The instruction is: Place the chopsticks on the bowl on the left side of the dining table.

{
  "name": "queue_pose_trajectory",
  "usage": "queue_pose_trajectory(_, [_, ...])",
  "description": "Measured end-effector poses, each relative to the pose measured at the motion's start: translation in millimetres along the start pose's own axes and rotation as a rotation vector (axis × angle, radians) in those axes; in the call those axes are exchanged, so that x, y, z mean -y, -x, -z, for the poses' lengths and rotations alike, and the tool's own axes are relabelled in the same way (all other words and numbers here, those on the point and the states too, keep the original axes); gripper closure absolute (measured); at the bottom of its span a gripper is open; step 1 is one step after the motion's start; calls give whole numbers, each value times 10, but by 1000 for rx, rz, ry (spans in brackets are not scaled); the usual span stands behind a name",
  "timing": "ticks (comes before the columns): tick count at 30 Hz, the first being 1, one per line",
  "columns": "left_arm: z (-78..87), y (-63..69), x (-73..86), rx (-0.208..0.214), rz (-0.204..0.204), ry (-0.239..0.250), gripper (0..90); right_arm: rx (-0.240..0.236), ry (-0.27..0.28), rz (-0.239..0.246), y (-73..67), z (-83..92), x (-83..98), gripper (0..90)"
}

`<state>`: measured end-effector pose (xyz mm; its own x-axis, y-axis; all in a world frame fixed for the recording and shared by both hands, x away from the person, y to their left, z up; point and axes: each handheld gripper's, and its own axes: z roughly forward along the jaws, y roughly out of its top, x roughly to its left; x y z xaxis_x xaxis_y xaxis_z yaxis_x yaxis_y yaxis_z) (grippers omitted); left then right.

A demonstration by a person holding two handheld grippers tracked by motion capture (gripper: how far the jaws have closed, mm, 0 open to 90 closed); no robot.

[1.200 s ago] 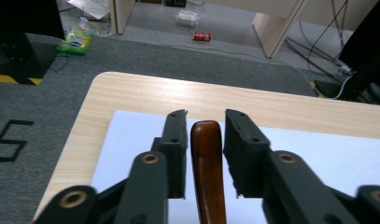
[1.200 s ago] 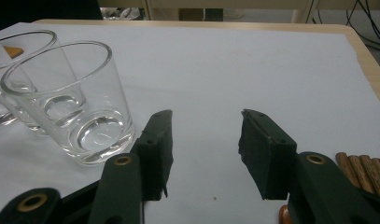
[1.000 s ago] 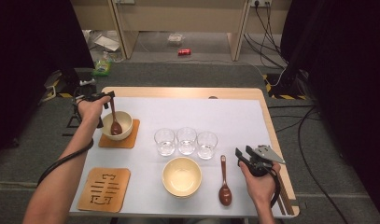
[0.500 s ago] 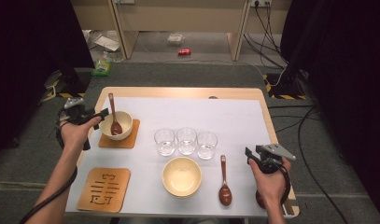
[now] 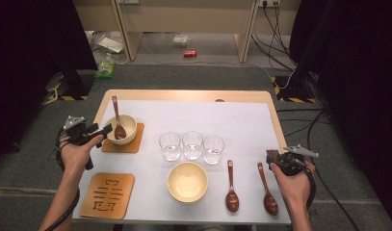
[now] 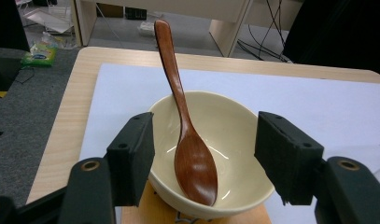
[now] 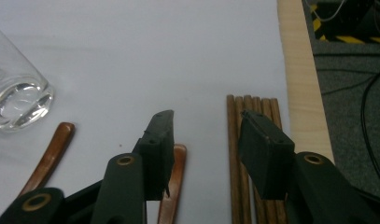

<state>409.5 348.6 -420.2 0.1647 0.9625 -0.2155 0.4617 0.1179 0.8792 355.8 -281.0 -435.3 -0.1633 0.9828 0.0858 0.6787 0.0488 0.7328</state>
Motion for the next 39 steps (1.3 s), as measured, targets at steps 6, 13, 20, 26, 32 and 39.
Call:
queue_pose_trajectory(6, [39,-30,14,-9,8,2,372,6,-125,-15,138,8,32,628])
queue_pose_trajectory(13, [36,-30,75,-1,7,-14,370,1,-289,-33,199,42,89,761])
queue_pose_trajectory(20, [96,-23,106,9,6,-10,370,-3,-376,-17,163,24,117,801])
queue_pose_trajectory(26, [101,-46,101,1,13,-9,369,1,-419,-19,167,-25,134,810])
queue_pose_trajectory(32, [86,-33,108,3,10,-13,368,8,-436,-16,171,-70,121,807])
queue_pose_trajectory(39, [95,-33,108,7,12,-12,368,10,-465,-3,123,-136,105,802])
